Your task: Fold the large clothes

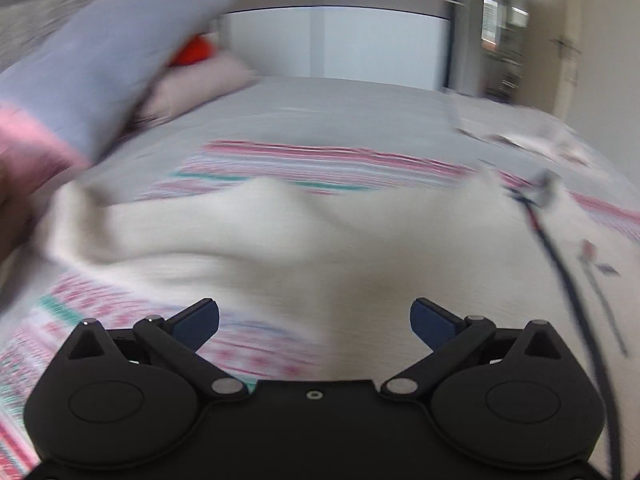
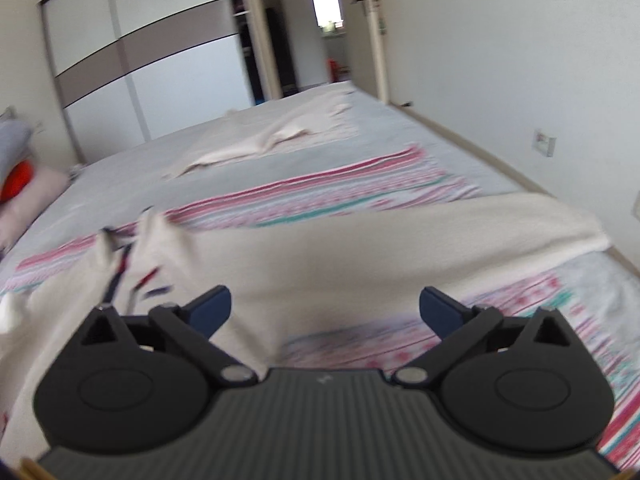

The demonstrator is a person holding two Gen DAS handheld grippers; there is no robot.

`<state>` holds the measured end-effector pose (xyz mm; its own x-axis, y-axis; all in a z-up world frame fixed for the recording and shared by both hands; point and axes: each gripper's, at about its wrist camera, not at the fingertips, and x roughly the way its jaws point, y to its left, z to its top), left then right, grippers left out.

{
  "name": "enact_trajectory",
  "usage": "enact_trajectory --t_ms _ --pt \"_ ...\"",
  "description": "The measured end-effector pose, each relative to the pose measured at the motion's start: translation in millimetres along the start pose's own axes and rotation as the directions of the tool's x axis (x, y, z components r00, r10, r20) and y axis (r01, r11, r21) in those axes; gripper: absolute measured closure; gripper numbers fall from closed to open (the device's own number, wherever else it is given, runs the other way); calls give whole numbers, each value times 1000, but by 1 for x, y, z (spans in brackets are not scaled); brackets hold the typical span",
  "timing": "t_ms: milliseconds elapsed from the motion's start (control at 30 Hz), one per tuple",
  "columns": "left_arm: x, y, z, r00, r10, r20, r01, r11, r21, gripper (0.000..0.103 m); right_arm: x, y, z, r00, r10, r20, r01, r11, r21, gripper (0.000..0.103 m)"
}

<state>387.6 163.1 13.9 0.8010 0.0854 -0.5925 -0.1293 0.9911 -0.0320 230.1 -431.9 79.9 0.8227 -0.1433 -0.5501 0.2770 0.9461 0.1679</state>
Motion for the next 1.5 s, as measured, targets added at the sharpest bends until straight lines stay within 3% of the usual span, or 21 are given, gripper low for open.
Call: enact_trajectory --t_ms 100,300,367,433,533,667,767,800,833,900,967,1033,1067,1100,1167,1267,1333,1367,1400,1433,1500 --pt "11 78 8 990 139 22 -133 973 -188 0 2 46 -22 998 55 -32 -56 997 -55 1" --pt "48 205 7 954 299 28 -243 824 -513 2 15 122 -74 996 82 -39 -89 973 -212 1" --pt "62 232 1 951 306 33 -224 763 -606 6 20 142 -94 997 66 -28 -71 962 -264 1" --pt "75 252 -4 949 314 32 -208 699 -684 25 28 153 -107 998 47 -31 -53 957 -285 1" --pt "101 273 -9 956 293 14 -180 624 -760 38 44 160 -121 997 31 -69 -48 960 -276 1" --pt "118 281 -1 948 311 65 -144 603 -784 39 62 163 -139 996 8 -85 -31 963 -268 0" --pt "131 292 6 965 241 105 -54 574 -817 56 64 160 -142 998 21 -65 -37 966 -257 0" --pt "133 293 7 968 230 99 -49 562 -826 69 65 159 -142 997 26 -68 -42 968 -249 0" --pt "135 292 11 968 237 79 -72 567 -820 95 66 157 -142 997 31 -71 -47 969 -242 0" --pt "121 279 19 935 347 70 -168 610 -774 96 67 154 -141 996 40 -73 -56 971 -231 0" --pt "100 255 28 868 486 106 -293 672 -680 97 68 153 -143 996 48 -70 -63 972 -224 0" --pt "94 234 28 788 614 41 -479 654 -585 97 67 152 -143 996 52 -66 -66 973 -222 0" --pt "97 227 25 744 668 -11 -566 621 -543 97 66 152 -144 997 53 -64 -66 973 -221 0" --pt "103 225 21 719 692 -61 -617 596 -514 97 66 151 -144 997 53 -64 -66 973 -220 0" --pt "119 223 13 695 703 -150 -690 592 -417 97 66 151 -144 997 54 -62 -66 973 -221 0" --pt "122 204 12 640 755 -142 -759 592 -271 92 65 151 -144 996 58 -61 -70 974 -216 0" --pt "112 196 16 628 764 -149 -769 578 -273 90 65 150 -144 996 63 -60 -74 975 -211 0" --pt "103 190 18 630 763 -144 -765 576 -287 88 64 150 -145 996 64 -61 -75 975 -210 0" --pt "97 182 20 644 755 -123 -749 591 -299 75 64 150 -145 996 62 -61 -73 974 -212 0" --pt "89 172 22 675 733 -85 -717 625 -310 58 65 151 -145 996 59 -61 -70 974 -215 0" --pt "71 142 22 757 653 29 -618 731 -289 37 65 151 -144 997 53 -63 -66 973 -220 0"
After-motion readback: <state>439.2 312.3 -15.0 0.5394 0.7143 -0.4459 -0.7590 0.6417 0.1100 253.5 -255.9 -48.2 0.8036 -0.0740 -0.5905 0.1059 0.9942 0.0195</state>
